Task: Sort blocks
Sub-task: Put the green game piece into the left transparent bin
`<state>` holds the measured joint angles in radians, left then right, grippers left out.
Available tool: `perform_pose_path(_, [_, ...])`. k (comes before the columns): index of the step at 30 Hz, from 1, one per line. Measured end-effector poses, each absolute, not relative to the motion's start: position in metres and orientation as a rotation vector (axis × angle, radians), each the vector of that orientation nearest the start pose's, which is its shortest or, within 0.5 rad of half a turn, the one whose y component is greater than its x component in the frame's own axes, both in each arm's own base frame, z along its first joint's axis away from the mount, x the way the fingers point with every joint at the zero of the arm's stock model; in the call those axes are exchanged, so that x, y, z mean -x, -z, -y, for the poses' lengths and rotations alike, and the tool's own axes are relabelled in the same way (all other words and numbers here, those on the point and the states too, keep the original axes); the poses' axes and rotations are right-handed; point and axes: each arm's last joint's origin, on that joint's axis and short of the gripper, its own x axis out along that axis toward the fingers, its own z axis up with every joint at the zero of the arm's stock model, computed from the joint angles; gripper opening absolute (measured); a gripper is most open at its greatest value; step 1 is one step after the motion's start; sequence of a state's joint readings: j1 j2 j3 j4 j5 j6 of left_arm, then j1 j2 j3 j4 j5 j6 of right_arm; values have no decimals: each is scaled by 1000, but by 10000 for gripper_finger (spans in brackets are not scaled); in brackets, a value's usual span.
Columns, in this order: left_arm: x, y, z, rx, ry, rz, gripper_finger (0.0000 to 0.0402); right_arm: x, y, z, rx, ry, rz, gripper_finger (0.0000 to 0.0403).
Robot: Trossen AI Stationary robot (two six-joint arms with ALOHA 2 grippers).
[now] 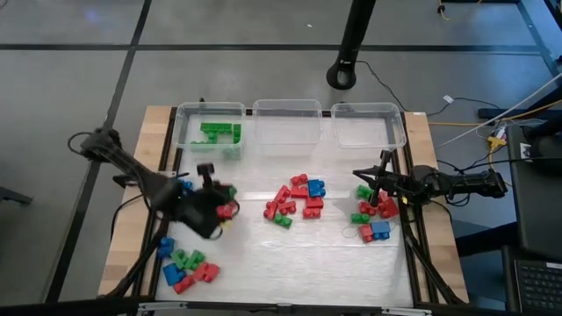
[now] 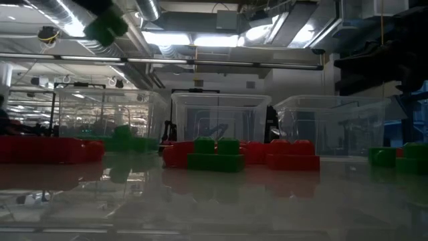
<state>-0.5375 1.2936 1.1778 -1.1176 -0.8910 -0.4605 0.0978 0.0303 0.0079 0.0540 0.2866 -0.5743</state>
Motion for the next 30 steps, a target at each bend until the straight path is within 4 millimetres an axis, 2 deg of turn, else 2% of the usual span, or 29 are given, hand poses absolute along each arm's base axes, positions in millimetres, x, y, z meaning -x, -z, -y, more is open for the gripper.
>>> perform_pose_path(7, [-197, -334, 30, -378, -718, -814, 13, -98, -169, -1, 606, 204, -31, 19])
perform_pose_path(15, [-190, -338, -35, -288, -997, -898, 26, -98, -169, 0, 657, 225, -42, 19])
perform_pose_path(24, [-186, -331, -83, -196, -1184, -1000, 28, -98, -169, -1, 653, 200, -35, 19])
perform_pose_path(30, [-188, -324, -108, -58, -1200, -1015, 30, -98, -169, -1, 652, 200, -35, 19])
